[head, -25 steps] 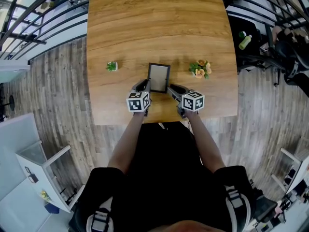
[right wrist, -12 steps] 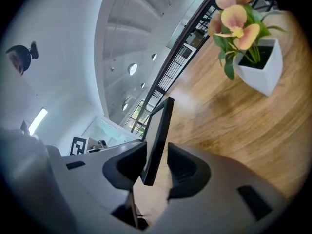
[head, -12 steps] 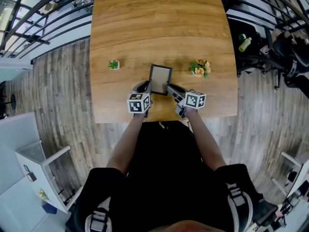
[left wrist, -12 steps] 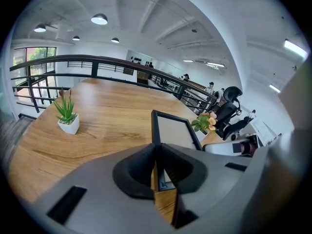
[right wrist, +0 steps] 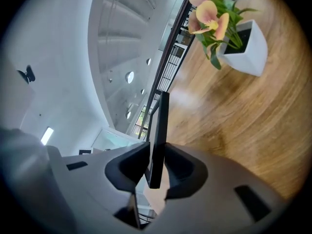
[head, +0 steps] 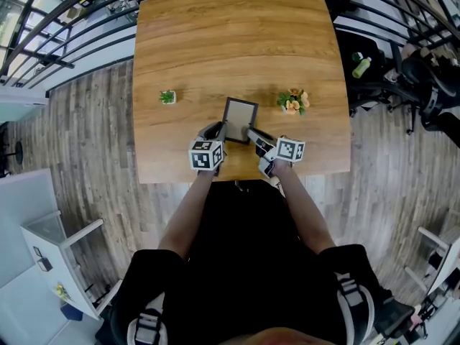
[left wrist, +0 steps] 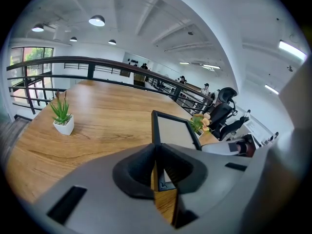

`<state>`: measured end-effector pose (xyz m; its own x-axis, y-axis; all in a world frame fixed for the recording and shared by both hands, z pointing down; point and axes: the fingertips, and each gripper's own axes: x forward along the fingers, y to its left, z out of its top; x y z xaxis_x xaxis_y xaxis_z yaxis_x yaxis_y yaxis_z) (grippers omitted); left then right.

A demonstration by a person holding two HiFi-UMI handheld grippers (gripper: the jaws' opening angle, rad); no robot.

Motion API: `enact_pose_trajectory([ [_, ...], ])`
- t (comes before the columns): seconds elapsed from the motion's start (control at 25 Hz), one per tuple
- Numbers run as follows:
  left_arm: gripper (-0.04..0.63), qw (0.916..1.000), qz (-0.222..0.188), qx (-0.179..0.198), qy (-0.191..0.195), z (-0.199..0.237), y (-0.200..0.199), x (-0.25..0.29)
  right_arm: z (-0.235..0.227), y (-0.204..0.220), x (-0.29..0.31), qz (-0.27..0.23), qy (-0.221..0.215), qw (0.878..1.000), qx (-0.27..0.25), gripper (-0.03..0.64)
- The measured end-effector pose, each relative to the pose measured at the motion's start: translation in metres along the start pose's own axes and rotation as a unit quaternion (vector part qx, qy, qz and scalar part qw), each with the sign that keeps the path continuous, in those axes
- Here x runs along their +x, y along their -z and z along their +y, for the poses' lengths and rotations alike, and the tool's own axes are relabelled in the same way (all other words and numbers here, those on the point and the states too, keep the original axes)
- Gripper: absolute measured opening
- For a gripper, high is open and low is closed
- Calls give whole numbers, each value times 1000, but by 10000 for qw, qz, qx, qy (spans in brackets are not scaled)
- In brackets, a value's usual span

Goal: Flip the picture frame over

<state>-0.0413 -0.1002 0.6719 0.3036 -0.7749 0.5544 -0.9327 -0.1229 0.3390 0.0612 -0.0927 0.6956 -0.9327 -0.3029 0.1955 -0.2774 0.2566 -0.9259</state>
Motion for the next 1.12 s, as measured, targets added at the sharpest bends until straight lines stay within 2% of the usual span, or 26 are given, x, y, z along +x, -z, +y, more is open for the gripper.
enact_pose_trajectory([
  [0.32,58,10000,-38,-38,50,-3,0,0,-4,2,-9,-233,7,9992,339,72],
  [0.44,60,9998,-120,-80,146,-2,-1,-1,5,4,-7,-330,-301,9968,668,71],
  [0.52,60,9998,-100,-5,173,-2,-1,-1,5,6,-6,-308,-336,9962,746,70],
  [0.68,60,9998,-141,31,167,2,-3,1,9,2,-2,-343,-467,9969,528,69],
  [0.8,60,9997,-151,69,174,3,-2,2,6,2,-3,-351,-281,9983,383,69],
  [0.96,60,9996,-185,11,210,6,-6,-2,12,0,1,-386,-63,9992,-111,69],
  [1.12,60,9995,-261,17,199,12,-15,-4,16,-7,4,-516,-21,9985,-198,69],
])
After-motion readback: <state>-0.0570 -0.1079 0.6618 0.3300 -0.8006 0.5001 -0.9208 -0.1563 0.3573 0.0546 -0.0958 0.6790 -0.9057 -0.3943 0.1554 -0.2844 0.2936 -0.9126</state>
